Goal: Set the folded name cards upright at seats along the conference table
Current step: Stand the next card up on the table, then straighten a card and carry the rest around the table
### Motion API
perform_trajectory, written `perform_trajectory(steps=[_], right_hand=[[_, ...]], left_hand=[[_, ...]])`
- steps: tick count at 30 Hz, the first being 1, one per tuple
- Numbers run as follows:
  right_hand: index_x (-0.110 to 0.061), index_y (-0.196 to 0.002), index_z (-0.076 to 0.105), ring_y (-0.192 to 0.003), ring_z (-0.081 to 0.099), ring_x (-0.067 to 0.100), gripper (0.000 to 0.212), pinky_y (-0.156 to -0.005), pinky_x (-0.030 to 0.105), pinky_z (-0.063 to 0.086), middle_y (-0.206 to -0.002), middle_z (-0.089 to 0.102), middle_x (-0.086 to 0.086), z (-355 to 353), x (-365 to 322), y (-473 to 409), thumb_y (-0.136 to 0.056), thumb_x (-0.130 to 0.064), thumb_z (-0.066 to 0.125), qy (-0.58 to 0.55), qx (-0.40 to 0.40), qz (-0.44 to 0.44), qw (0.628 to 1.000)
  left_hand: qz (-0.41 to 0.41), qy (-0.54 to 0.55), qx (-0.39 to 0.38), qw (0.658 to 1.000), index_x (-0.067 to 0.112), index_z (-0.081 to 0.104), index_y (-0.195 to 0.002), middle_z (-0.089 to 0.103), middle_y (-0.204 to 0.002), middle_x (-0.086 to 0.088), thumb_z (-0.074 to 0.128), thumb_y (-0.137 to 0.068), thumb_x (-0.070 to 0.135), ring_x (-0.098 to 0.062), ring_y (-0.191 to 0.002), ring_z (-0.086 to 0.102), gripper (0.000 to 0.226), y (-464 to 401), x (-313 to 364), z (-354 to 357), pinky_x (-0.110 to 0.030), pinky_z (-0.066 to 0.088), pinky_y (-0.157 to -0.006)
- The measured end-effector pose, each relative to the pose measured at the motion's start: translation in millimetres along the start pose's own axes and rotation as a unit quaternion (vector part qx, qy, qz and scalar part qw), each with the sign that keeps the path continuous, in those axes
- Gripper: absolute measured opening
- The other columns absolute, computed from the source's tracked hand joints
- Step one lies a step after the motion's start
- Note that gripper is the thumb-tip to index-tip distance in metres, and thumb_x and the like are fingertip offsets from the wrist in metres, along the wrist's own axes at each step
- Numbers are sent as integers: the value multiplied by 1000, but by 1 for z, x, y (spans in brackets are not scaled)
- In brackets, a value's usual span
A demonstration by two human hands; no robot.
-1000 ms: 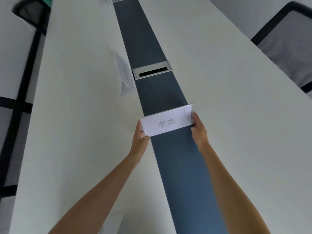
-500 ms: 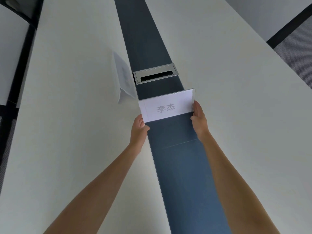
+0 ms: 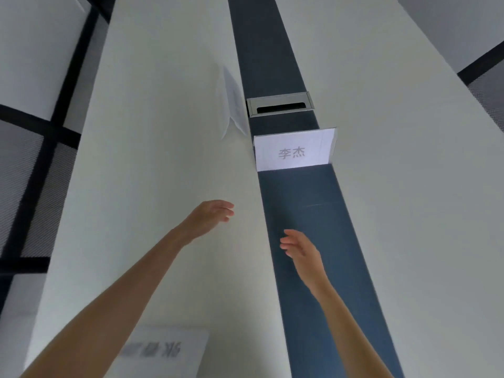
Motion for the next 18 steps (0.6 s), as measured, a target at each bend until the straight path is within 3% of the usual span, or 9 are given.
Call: perform_trajectory(steps=[3,7,9,11,13,15,16,18], right_hand=[[-30,-116,48,-93,62,2,34,-96,32,47,-99,67,-7,46,27,67,-91,-9,39,38,-128,17,991],[-57,-121,28,-111,56,4,36,-103,29,40,-117,61,-11,95,38,139,-93,-38,40,33,-278,5,960],[-60,-125,17,-117,51,3,47,-104,26,36,-126,56,-10,120,34,168,-90,-45,44,56,-306,-16,950],[-54,-133,12,-120,48,6,58,-107,29,34,-128,50,-10,133,33,175,-88,-44,48,80,-297,-43,951],[-44,-139,13,-109,48,2,61,-104,25,37,-112,49,-19,150,29,190,-89,-39,48,88,-251,-81,961],[-31,-140,23,-72,45,-7,51,-77,9,41,-77,42,-22,160,25,199,-93,-27,44,85,-169,-112,976],[-26,-137,30,-57,40,-4,45,-63,8,38,-65,37,-16,163,23,203,-94,-22,42,85,-123,-121,981],[-21,-131,41,-48,35,4,36,-50,11,31,-57,32,-6,165,25,211,-95,-17,39,63,-46,-114,990]], left_hand=[[3,-59,18,998,13,59,-111,64,-101,0,45,-91,16,-6,-83,60,24,62,-31,-29,-13,42,-69],[-6,-98,91,991,19,59,-110,64,-99,4,44,-92,19,-13,-94,59,24,155,-80,-65,-24,42,-83],[-8,-120,161,980,17,58,-115,61,-104,4,45,-92,20,-12,-99,55,27,203,-110,-78,-27,39,-90],[-23,-113,236,965,16,56,-117,57,-106,1,44,-92,21,-13,-99,51,28,229,-133,-83,-27,36,-90],[-37,-86,272,958,17,55,-117,59,-107,-5,42,-92,21,-17,-98,50,28,257,-166,-84,-29,35,-89],[-32,-37,245,968,24,54,-116,60,-112,-6,40,-93,24,-20,-103,53,27,270,-193,-79,-32,38,-91],[-19,-22,225,974,26,54,-116,58,-116,-4,40,-94,26,-20,-106,53,26,273,-203,-74,-32,38,-93],[17,-19,213,977,24,53,-119,55,-119,-1,41,-93,25,-16,-105,52,28,277,-210,-67,-27,37,-90]])
Point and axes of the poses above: each hand's wrist, its own y-axis away from the middle knuckle, its own z-axis out of the palm, x = y × z, the point moved 4 cm from there along -y, towards the middle knuckle
